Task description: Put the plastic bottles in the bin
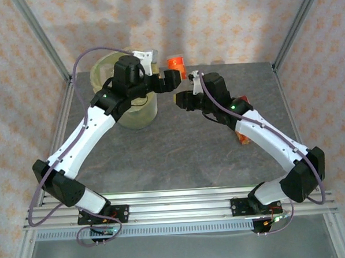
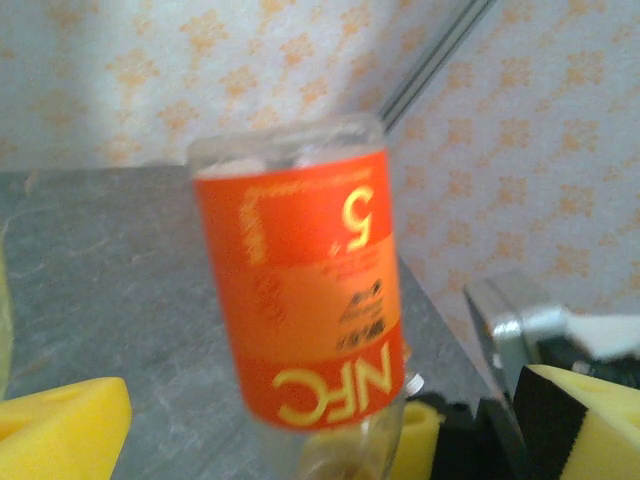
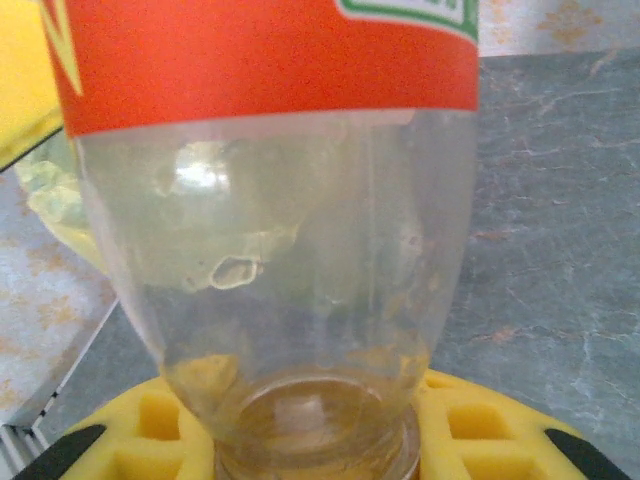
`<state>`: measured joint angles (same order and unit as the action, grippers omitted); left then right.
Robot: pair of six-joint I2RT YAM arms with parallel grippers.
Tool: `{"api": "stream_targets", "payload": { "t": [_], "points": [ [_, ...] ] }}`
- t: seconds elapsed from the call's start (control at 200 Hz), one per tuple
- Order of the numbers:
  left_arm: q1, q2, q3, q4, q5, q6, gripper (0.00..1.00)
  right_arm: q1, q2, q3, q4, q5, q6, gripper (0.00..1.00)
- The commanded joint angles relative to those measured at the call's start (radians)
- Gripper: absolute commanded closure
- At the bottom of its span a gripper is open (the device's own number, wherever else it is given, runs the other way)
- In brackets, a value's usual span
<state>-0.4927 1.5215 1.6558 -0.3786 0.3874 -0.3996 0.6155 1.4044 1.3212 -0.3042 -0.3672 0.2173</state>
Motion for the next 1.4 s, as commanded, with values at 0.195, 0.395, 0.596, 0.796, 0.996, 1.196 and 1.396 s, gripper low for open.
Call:
{"api": "stream_targets", "payload": {
  "t": [0.195, 0.395, 0.596, 0.796, 0.996, 1.196, 1.396],
  "points": [
    [-0.001, 0.073, 0.13, -0.015, -0.014, 0.023, 0.01, 0.037, -0.036, 0.005, 0.053, -0.031, 0.003, 0.79],
    [-0.001, 0.089, 0.148, -0.029, -0.061, 0.013, 0.12, 0.043, -0.053, 0.003, 0.071, -0.061, 0.008, 0.79],
    [-0.001, 0.096, 0.155, -0.025, -0.065, 0.008, 0.26, 0.046, -0.058, 0.004, 0.077, -0.081, 0.008, 0.78],
    [-0.001, 0.088, 0.159, 0.012, -0.061, 0.011, 0.54, 0.046, -0.057, 0.015, 0.051, -0.046, 0.013, 0.65],
    [0.002, 0.071, 0.183, 0.057, -0.152, 0.094, 0.71, 0.046, -0.076, 0.025, 0.006, -0.01, 0.03, 0.04],
    [0.043, 0.046, 0.179, 0.196, -0.222, 0.204, 0.72, 0.046, -0.125, 0.006, -0.041, 0.063, 0.047, 0.01],
    [0.119, 0.049, 0.18, 0.287, -0.308, 0.308, 0.72, 0.046, -0.183, -0.019, -0.091, 0.167, 0.074, 0.01]
  ]
}}
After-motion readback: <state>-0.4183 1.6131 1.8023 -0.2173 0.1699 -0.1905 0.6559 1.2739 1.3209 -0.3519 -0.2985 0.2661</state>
